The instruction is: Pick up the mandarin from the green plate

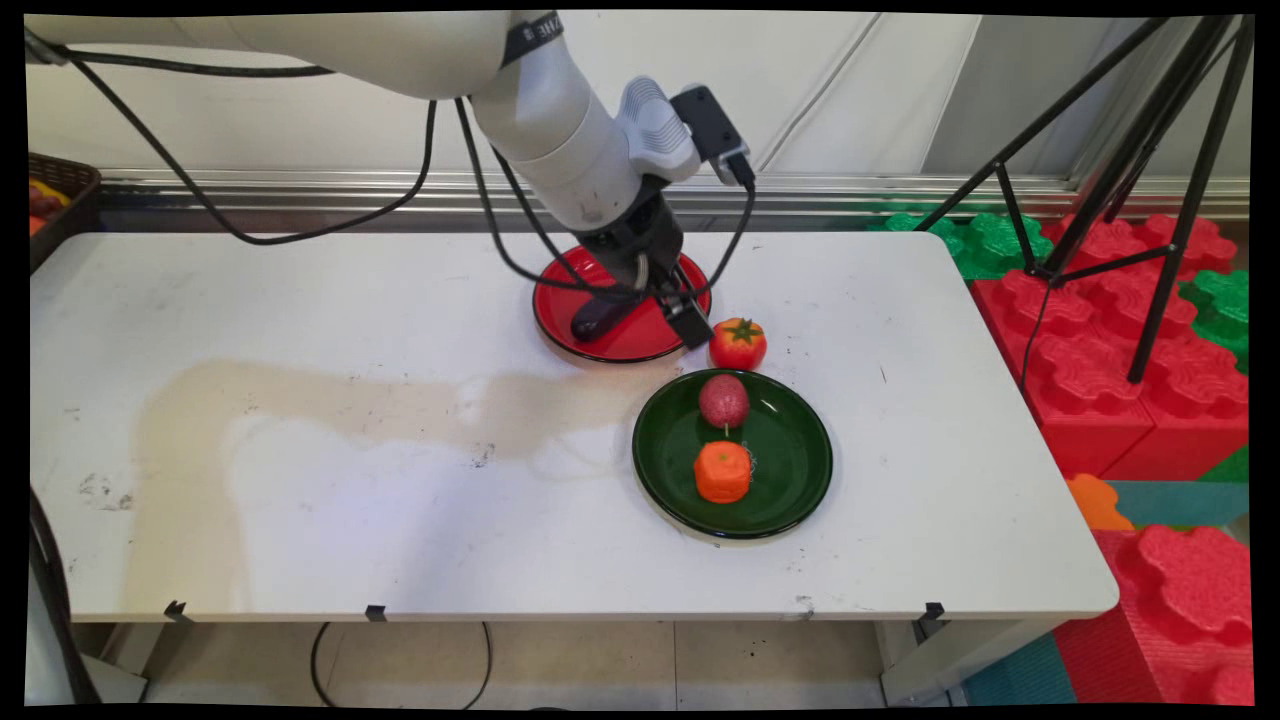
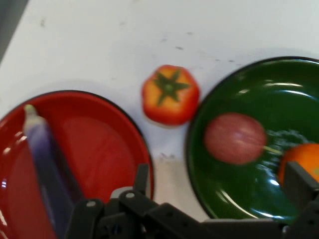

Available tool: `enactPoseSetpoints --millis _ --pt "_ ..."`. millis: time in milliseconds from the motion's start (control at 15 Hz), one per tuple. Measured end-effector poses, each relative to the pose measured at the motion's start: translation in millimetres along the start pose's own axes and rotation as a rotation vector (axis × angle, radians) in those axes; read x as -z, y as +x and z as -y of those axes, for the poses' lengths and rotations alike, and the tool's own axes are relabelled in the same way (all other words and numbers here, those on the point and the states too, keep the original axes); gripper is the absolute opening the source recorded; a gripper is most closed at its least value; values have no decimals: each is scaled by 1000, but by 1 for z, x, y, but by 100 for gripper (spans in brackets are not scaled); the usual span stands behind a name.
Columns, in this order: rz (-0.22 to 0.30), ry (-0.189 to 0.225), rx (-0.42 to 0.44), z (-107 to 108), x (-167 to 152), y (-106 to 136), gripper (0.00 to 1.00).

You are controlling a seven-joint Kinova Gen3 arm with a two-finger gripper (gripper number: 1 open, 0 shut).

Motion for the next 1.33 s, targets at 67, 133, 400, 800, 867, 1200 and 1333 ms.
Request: enactPoseSetpoints --millis 67,133,400,800,867,1200,1333 --pt "6 -15 -7 -8 6 0 100" --pt "11 -24 -11 -14 9 1 100" --pt "49 -59 -18 -45 21 4 100" --pt "148 -70 -32 -91 15 13 100" --pt "164 -68 -33 -96 11 15 100" --pt "217 -66 -42 -108 -20 20 100" --pt "234 -69 -44 -110 -35 21 100"
